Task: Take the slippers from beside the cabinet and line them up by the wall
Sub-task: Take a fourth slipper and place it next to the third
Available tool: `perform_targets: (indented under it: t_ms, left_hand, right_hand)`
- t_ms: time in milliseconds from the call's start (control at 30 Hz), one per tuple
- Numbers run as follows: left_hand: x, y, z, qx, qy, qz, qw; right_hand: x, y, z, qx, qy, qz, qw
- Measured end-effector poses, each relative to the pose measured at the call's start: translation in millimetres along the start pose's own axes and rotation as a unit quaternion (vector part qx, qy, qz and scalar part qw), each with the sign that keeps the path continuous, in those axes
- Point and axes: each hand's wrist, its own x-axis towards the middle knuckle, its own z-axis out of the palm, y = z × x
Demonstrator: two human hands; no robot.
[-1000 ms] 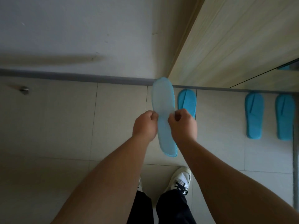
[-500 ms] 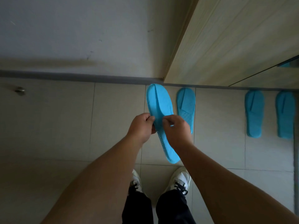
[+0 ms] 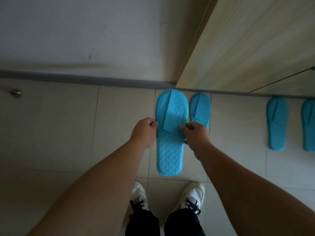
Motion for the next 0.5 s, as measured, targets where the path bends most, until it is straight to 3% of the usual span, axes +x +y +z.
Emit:
perform_targets:
  t_ms: [500]
  left_hand:
    - [145,-79,61,0.062,0.139,0.016,0.988]
  right_hand:
    - [152,59,69,-0.108,0.073,-0.083,0.988]
